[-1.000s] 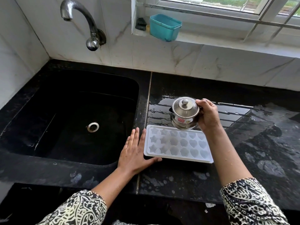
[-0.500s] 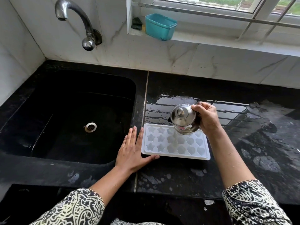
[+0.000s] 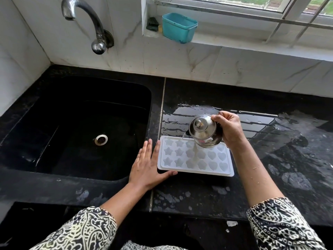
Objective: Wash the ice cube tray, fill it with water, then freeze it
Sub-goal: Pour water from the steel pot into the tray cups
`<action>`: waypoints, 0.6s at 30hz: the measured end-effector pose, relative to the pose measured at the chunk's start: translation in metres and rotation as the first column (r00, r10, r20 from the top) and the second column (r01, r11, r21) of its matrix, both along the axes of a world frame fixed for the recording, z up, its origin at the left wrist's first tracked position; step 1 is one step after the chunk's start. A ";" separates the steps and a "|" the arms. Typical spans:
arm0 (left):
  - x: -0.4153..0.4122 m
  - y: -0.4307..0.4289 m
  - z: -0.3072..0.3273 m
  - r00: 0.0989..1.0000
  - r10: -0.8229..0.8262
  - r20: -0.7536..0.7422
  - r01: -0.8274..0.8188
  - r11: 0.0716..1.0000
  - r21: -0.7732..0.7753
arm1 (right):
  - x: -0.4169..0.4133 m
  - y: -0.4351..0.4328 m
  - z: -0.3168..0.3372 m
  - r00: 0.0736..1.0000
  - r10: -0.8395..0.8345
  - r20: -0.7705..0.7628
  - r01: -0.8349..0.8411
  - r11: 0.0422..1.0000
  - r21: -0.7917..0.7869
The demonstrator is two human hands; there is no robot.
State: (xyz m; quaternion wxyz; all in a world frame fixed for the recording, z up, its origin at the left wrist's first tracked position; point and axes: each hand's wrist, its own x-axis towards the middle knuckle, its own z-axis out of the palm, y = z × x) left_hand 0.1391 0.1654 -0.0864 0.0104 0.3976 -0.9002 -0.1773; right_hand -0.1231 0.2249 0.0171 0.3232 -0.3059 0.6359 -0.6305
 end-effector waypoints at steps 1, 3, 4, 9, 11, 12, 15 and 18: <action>0.000 0.000 0.000 1.000 0.000 0.000 0.000 1.000 0.000 | 0.000 0.000 0.000 1.000 -0.001 0.000 0.001 1.000 0.002; 0.000 0.000 -0.001 1.000 0.003 -0.003 -0.003 1.000 0.000 | 0.000 0.000 0.000 1.000 -0.008 0.003 0.008 1.000 0.006; 0.000 0.000 -0.001 1.000 0.004 -0.005 -0.004 1.000 0.001 | 0.000 0.000 -0.001 1.000 -0.013 0.003 0.013 1.000 0.008; 0.000 0.000 0.000 1.000 0.005 -0.013 -0.005 1.000 0.002 | 0.001 0.000 0.000 1.000 -0.026 -0.004 0.026 0.999 0.023; 0.000 0.000 -0.001 1.000 0.009 -0.026 -0.009 1.000 0.003 | 0.001 0.000 -0.001 1.000 -0.029 -0.007 0.029 0.999 0.030; 0.000 0.000 -0.001 0.999 0.011 -0.031 -0.011 1.000 0.003 | 0.001 0.000 -0.001 1.000 -0.027 -0.008 0.028 0.999 0.031; 0.000 0.000 -0.001 1.000 0.008 -0.018 -0.009 1.000 -0.004 | 0.001 0.000 0.000 1.000 -0.021 -0.012 0.021 0.999 0.032; -0.001 0.000 -0.001 1.000 0.010 -0.019 -0.010 1.000 -0.003 | 0.002 0.000 0.001 1.000 -0.017 -0.018 0.018 0.999 0.035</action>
